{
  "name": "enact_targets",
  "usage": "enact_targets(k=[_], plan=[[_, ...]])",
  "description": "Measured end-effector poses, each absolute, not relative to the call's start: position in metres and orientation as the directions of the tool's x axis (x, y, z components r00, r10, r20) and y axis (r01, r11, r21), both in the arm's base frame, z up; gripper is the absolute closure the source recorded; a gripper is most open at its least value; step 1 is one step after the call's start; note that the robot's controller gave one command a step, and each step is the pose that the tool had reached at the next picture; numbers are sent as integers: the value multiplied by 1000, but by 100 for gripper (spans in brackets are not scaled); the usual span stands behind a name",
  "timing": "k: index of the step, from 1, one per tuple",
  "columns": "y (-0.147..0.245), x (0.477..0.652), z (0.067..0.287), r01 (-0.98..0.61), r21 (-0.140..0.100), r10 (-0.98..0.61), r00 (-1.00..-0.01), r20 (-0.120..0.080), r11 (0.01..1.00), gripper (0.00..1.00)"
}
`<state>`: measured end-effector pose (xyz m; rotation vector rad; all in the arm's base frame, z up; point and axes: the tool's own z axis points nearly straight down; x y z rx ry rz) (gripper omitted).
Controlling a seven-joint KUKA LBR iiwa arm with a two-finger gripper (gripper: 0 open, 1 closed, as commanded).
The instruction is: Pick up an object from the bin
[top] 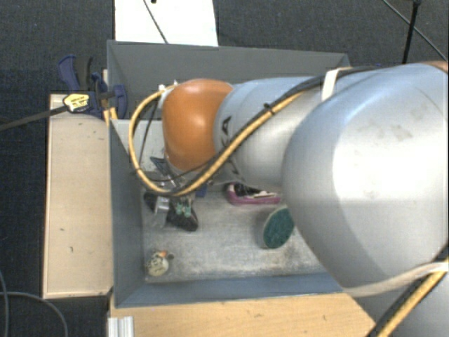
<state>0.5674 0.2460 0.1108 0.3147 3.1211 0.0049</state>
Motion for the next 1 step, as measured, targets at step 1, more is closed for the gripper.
enact_targets(k=[1], plan=[[246, 569, 161, 197, 4, 197, -980, -5, 980, 100]])
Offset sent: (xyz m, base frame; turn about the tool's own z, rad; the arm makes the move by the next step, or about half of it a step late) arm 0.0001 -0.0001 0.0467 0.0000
